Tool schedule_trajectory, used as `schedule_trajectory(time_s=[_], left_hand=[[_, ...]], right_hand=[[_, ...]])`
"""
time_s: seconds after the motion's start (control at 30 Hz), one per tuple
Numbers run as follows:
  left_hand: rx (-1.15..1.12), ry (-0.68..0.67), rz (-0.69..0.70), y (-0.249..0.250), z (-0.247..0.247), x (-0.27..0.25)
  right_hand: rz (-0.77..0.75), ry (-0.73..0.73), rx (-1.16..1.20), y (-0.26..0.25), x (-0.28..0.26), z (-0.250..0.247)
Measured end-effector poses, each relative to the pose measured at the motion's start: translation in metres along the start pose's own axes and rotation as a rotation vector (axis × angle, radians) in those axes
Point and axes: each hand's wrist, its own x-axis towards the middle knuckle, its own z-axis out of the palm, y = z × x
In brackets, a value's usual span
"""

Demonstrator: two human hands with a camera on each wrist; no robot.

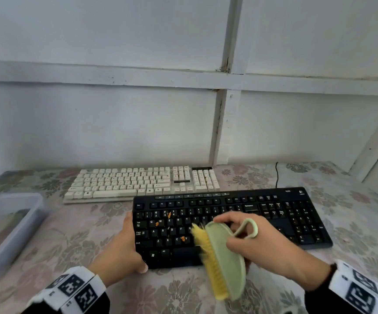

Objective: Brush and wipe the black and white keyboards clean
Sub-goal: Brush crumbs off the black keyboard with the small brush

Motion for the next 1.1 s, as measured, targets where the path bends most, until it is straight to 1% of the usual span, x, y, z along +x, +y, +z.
schedule_trajectory(time_s=[0.07,0.1,0.23,0.3,0.37,0.47,0.57,0.63,0.7,0.77,0.87,1.0,1.07,1.1], left_hand=[[-0.003,-0.003,0.004,0.001,0.000,-0.001],[0.001,-0.004,0.009,0.001,0.000,-0.001],[0.001,-0.010,0.012,0.001,0.000,-0.001],[-0.007,-0.011,0.009,0.002,0.000,-0.002],[-0.008,-0.013,0.010,0.002,0.000,-0.002],[-0.013,-0.016,0.007,0.002,0.000,-0.002],[-0.012,-0.012,0.005,0.002,0.000,-0.001],[-0.015,-0.011,0.006,0.002,0.000,-0.002],[-0.017,-0.012,0.013,0.001,0.000,-0.002],[-0.015,-0.013,0.013,0.001,0.000,-0.002],[0.003,-0.006,0.000,0.001,0.000,-0.002],[0.017,-0.008,-0.005,0.000,-0.001,-0.001],[0.012,-0.005,0.004,0.000,-0.001,-0.001],[0.012,-0.005,0.005,0.000,-0.001,-0.001]], right_hand=[[0.027,-0.029,0.035,-0.003,-0.007,-0.003],[0.023,-0.017,0.055,-0.006,-0.007,-0.006],[-0.065,0.193,0.149,-0.020,0.014,-0.020],[-0.096,0.244,0.167,-0.023,0.031,-0.023],[-0.103,0.253,0.160,-0.023,0.044,-0.022],[-0.086,0.232,0.086,-0.019,0.045,-0.014],[-0.075,0.185,-0.002,-0.008,0.028,-0.002],[-0.043,0.113,-0.044,-0.003,0.013,0.004],[0.013,0.019,-0.015,-0.004,0.002,0.004],[0.028,-0.004,0.025,-0.011,0.000,-0.003],[-0.013,0.059,0.087,-0.025,0.011,-0.010],[-0.093,0.206,0.131,-0.035,0.040,-0.008],[-0.101,0.284,0.145,-0.035,0.051,-0.008],[-0.094,0.300,0.150,-0.034,0.053,-0.008]])
